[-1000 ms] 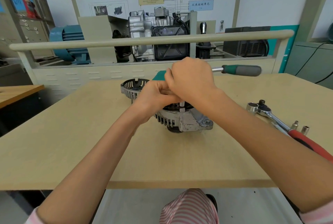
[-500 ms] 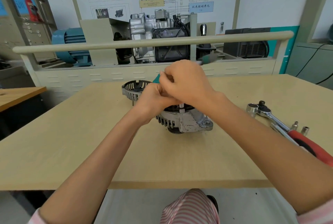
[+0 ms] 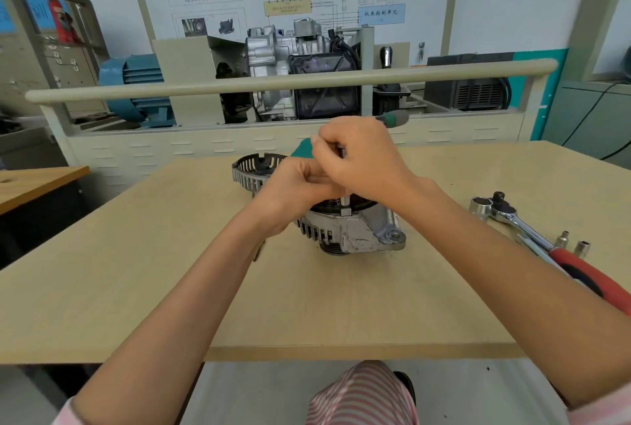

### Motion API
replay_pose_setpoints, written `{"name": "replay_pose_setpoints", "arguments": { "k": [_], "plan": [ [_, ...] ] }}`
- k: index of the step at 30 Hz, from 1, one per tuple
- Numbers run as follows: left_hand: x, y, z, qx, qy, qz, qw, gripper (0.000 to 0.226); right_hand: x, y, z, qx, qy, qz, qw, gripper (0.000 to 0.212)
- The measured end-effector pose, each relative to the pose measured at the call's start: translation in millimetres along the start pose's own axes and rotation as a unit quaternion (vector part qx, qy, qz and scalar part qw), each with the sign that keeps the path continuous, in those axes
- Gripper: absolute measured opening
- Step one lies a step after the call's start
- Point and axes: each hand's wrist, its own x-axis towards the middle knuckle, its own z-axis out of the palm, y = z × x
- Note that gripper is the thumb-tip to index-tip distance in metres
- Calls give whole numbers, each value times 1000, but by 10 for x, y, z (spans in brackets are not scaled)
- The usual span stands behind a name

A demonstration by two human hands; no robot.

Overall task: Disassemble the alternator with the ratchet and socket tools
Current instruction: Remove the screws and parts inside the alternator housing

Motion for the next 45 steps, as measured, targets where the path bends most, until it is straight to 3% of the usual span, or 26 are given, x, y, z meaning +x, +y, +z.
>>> {"name": "replay_pose_setpoints", "arguments": {
  "k": [3, 6, 10, 14, 16, 19, 21, 23, 28, 33, 35, 38, 41, 45],
  "plan": [
    [31, -27, 43, 21, 46, -5, 999, 35, 23, -64, 62, -233, -4, 46, 971, 30],
    [35, -45, 81, 41, 64, 6, 997, 38, 66, -114, 119, -331, -9, 84, 940, 30],
    [3, -22, 42, 17, 22, 6, 1000, 28, 68, -32, 109, -263, 6, 53, 963, 39],
    [1, 26, -19, 6, -32, -3, 999, 25, 44, 66, 48, 6, -13, 28, 1000, 41],
    [11, 28, -29, 1, -31, -7, 1000, 29, 33, 71, 5, 62, -21, 7, 998, 39],
    [31, -7, -17, 11, 7, -5, 1000, 31, 27, -5, 18, -66, -28, -4, 997, 37],
    [50, -20, 19, 22, 24, -3, 999, 28, 52, -51, 58, -224, -15, 54, 973, 34],
    [52, -21, 41, 31, 24, 5, 999, 26, 90, -83, 83, -298, -19, 119, 947, 33],
    [13, -22, 4, 24, 10, 3, 1000, 20, 109, -32, 95, -264, -18, 57, 963, 36],
    [5, 9, -27, 7, -23, 2, 1000, 19, 55, 89, 55, 8, 6, 5, 1000, 39],
    [14, 11, -29, -2, -22, 5, 1000, 20, 27, 84, 37, 37, 21, 1, 999, 35],
    [27, -16, -1, 4, 10, 8, 1000, 25, 30, -6, 73, -121, 6, 32, 992, 35],
    [34, -44, 40, 26, 39, 13, 999, 27, 73, -76, 141, -317, -4, 120, 941, 42],
    [20, -24, 44, 32, 26, 6, 999, 30, 71, -54, 114, -297, -3, 84, 951, 35]
  ]
}}
